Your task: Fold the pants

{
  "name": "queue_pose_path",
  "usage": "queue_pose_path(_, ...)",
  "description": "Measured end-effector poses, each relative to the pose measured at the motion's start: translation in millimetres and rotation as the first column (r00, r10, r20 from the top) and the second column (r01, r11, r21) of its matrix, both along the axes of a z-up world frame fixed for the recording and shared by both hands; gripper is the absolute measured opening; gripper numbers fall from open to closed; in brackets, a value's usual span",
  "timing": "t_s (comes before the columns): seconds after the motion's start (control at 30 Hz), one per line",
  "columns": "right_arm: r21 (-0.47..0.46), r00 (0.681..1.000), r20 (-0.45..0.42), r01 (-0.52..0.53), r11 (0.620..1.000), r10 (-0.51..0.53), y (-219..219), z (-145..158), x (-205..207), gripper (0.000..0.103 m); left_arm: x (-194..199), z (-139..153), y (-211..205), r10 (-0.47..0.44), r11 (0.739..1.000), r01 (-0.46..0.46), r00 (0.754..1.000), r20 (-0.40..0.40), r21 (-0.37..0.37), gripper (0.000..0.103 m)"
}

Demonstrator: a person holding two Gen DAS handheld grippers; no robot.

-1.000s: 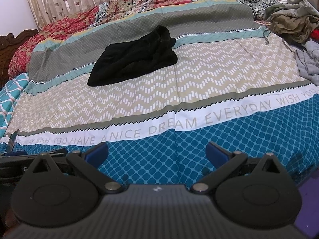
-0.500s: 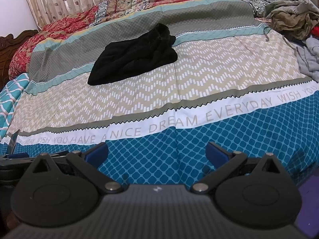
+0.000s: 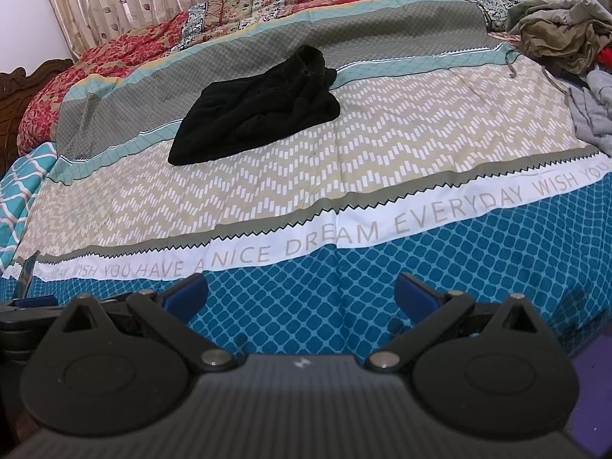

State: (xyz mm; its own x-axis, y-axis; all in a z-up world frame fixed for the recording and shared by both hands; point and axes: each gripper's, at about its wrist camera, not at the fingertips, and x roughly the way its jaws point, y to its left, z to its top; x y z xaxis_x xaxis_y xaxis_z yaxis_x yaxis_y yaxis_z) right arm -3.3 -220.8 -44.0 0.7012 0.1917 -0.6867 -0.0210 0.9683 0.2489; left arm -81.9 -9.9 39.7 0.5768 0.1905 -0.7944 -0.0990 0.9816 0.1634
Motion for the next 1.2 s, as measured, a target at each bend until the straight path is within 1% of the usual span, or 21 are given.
queue_pose_path(0.8,0.012,1.0,-0.008,0.002,1.0,-0.002,-2.7,-1.5,1.9,0.103,-0.4,0.2,-5.1,-0.015,1.0,0.015,1.0,-0.003,0.005,0.103)
queue_pose_path(1.0,0.012,1.0,-0.008,0.002,1.0,-0.002,-3.4,-1.2,2.0,0.103,-1.9,-0.5,-7.3,-0.031,0.999,0.031,1.0,-0.002,0.014,0.103)
queue_pose_path(1.2,0.014,1.0,-0.01,0.004,1.0,-0.004,-3.9,-2.2,1.6,0.103,-3.5,0.5,-7.2,-0.054,0.999,0.054,0.999,0.002,-0.007,0.103)
